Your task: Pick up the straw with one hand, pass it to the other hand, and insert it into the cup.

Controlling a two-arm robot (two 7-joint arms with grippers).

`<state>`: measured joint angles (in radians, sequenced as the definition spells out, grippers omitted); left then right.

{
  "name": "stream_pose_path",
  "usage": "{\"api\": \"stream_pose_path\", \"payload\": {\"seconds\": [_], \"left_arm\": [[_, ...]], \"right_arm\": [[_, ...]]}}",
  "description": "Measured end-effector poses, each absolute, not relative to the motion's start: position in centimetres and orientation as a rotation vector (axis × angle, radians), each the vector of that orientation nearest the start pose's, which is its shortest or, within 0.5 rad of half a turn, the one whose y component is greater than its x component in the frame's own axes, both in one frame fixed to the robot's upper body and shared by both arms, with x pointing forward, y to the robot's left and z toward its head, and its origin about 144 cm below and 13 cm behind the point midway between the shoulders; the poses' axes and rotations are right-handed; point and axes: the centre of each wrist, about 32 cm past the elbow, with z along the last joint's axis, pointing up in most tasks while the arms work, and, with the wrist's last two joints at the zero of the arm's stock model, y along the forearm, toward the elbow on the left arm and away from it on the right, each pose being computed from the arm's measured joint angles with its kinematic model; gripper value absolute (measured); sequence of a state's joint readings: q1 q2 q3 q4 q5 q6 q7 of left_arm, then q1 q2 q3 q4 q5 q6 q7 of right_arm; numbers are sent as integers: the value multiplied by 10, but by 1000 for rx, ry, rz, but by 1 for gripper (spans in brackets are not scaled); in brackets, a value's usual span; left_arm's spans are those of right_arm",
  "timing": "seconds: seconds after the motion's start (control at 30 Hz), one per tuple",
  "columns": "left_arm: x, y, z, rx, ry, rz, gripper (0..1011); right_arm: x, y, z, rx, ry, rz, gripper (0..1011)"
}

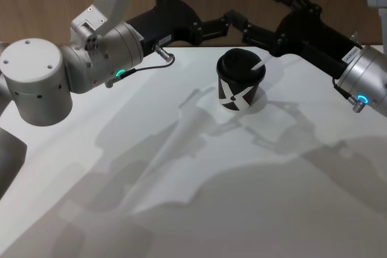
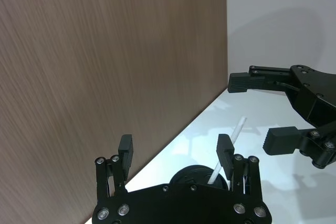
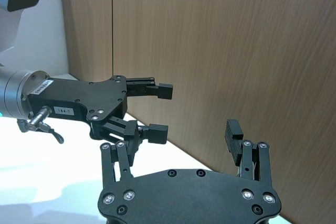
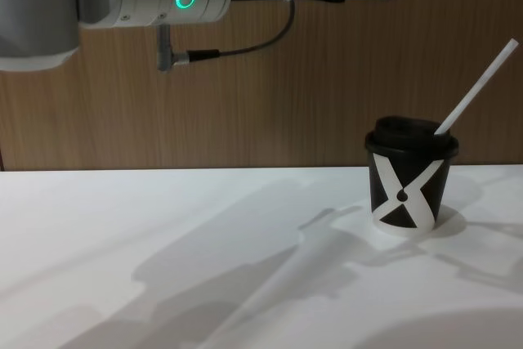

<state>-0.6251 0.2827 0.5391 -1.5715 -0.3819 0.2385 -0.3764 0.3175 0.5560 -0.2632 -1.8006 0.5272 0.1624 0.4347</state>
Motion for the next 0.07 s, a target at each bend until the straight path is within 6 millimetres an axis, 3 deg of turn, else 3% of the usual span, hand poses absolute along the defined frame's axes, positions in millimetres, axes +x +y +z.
{"api": "stream_pose_path", "payload": {"seconds": [0.07], "left_arm": [[556, 149, 1333, -10, -240, 685, 1000]], "right_arm": [[501, -276, 1312, 49, -229, -798, 1001]]}}
